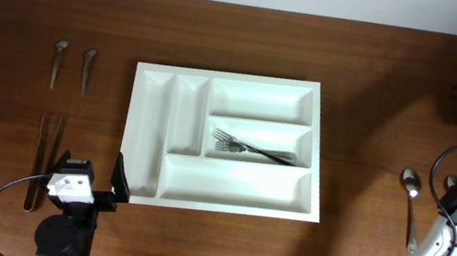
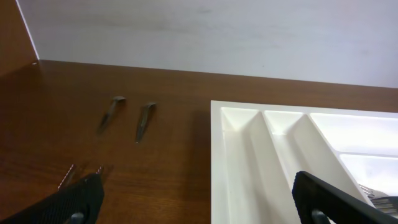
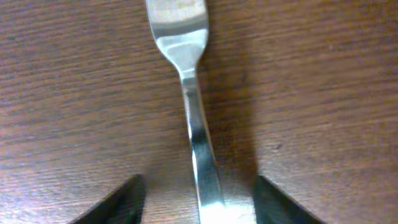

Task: Pack container
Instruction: 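Lower the right gripper onto the last fork and close on its handle, then lift the fork and carry it left over the tray's long compartment, then lower the fork into the compartment and open the right gripper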

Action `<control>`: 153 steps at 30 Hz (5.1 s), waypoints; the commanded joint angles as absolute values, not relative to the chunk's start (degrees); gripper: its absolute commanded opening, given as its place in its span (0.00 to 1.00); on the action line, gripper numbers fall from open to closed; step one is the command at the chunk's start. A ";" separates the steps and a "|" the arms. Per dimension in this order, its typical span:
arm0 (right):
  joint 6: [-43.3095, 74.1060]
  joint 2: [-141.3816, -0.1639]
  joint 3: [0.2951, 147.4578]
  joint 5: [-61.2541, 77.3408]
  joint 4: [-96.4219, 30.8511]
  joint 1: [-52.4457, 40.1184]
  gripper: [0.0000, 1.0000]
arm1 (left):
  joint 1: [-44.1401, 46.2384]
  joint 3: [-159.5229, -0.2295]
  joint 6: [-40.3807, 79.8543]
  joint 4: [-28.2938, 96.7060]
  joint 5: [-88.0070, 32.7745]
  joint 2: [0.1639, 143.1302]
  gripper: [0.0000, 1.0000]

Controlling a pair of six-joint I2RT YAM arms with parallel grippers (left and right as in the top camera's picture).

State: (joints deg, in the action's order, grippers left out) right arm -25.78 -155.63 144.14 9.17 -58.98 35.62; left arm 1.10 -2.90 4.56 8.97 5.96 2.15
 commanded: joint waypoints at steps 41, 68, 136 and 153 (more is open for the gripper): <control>-27.51 -156.40 152.86 6.07 -66.43 32.51 0.04 | 1.32 -2.61 4.69 8.82 5.34 2.04 0.99; -49.69 -149.80 180.00 23.99 -97.34 11.68 0.04 | 1.32 -2.61 4.69 8.82 5.34 2.04 0.99; -46.13 -136.49 136.90 11.77 -97.36 -20.40 0.05 | 1.32 -2.61 4.69 8.82 5.34 2.04 0.99; -51.13 -136.40 129.43 13.47 -97.36 -20.23 0.08 | 1.32 -2.61 4.67 8.82 5.34 2.04 0.99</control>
State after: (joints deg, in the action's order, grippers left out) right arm -48.99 -138.80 130.30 11.60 -97.08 -19.92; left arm 1.10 -2.90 4.54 8.97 5.96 2.15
